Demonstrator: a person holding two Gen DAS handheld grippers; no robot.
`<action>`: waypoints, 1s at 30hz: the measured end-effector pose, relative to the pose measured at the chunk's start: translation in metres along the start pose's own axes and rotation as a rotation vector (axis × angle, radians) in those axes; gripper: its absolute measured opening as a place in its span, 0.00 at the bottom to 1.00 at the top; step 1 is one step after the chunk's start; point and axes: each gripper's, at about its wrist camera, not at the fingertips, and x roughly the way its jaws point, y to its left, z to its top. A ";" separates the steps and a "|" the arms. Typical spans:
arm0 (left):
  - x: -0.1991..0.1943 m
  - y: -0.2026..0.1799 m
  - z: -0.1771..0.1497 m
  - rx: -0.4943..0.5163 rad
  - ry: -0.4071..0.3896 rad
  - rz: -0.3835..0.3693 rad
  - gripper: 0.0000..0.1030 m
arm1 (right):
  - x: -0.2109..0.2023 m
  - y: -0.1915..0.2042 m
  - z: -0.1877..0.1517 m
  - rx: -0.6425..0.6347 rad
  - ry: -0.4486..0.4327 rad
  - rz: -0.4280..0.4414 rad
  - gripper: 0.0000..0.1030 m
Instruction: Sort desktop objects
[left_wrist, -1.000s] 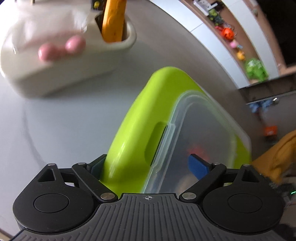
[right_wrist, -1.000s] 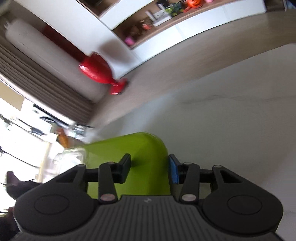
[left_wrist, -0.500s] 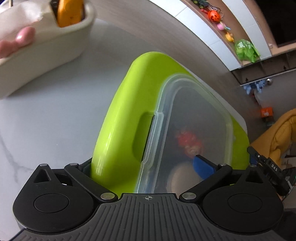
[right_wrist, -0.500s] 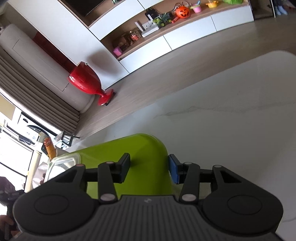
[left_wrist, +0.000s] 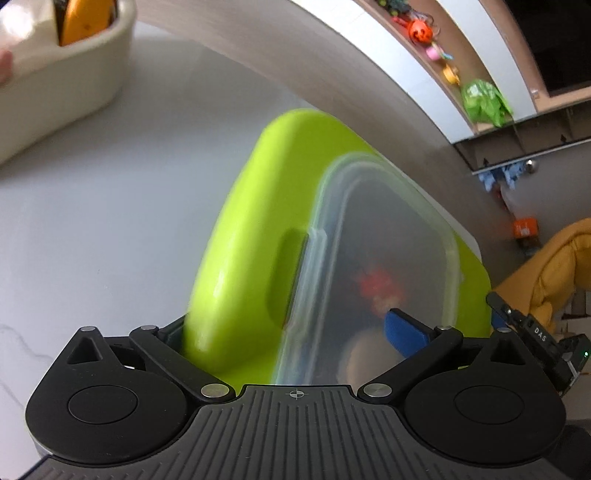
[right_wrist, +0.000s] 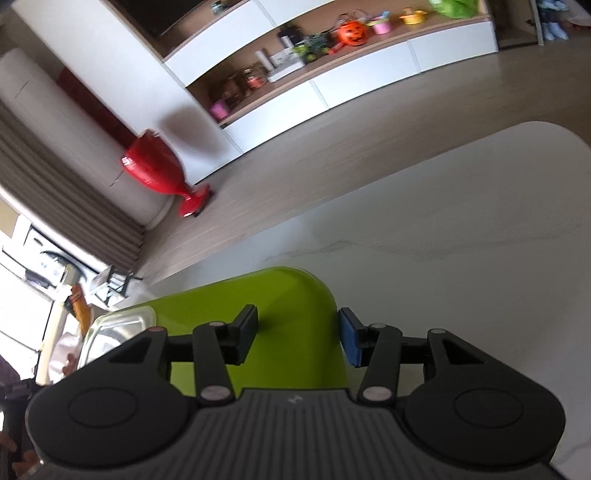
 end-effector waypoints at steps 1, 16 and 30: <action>-0.003 0.002 0.000 0.001 -0.003 0.011 1.00 | 0.002 0.004 -0.001 -0.015 -0.012 -0.004 0.53; 0.007 -0.007 0.007 0.076 0.067 -0.021 1.00 | -0.008 0.020 -0.025 0.007 -0.032 -0.017 0.76; 0.002 0.011 -0.012 0.234 -0.150 -0.148 1.00 | -0.015 0.007 -0.071 -0.058 -0.156 0.107 0.79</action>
